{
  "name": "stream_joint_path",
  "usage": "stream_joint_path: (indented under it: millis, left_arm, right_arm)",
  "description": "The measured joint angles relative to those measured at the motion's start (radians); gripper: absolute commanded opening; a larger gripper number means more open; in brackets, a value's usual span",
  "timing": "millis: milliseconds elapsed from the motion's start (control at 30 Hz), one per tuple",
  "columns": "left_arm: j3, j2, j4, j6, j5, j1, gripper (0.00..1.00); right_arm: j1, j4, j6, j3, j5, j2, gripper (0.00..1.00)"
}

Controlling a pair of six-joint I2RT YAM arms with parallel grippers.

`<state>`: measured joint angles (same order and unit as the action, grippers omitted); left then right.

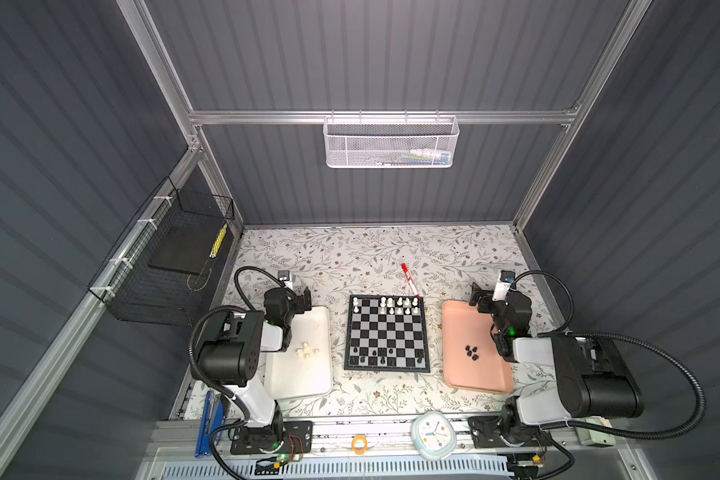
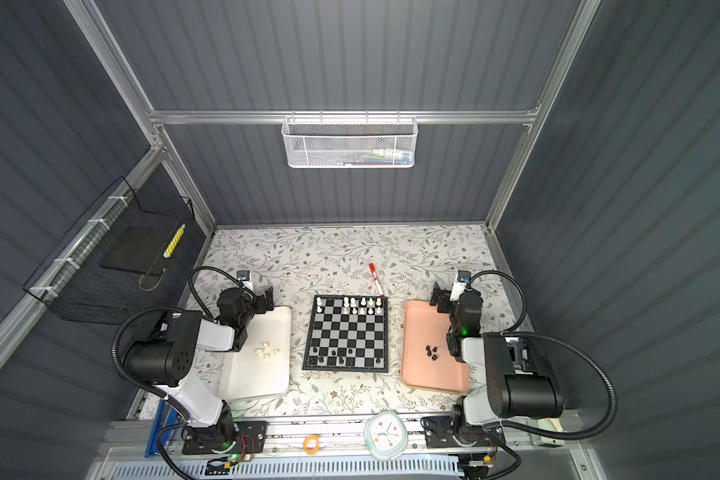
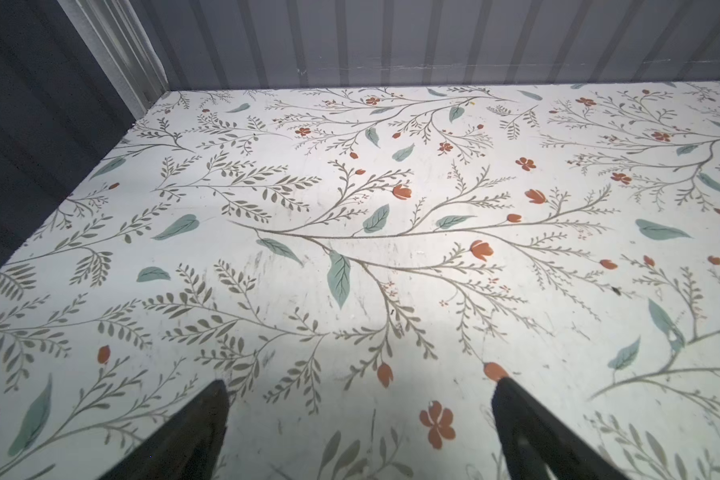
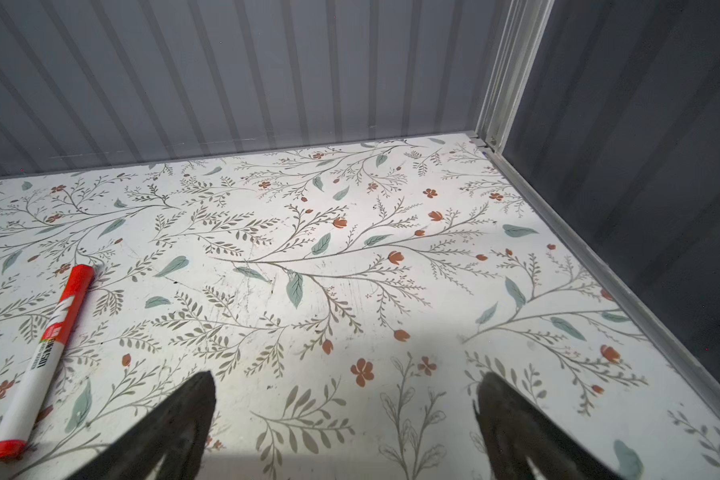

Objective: Set up the chess pieces on the board

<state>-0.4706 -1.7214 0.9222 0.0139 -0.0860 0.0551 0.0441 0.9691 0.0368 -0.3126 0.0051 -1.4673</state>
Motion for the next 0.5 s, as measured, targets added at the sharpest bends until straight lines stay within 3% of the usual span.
stream_joint_path:
  millis: [500]
  left_arm:
    - [0.000, 0.000, 0.000, 0.000, 0.000, 0.000, 1.00]
  right_arm:
    - [0.002, -0.003, 0.000, 0.000, -0.006, 0.000, 0.99]
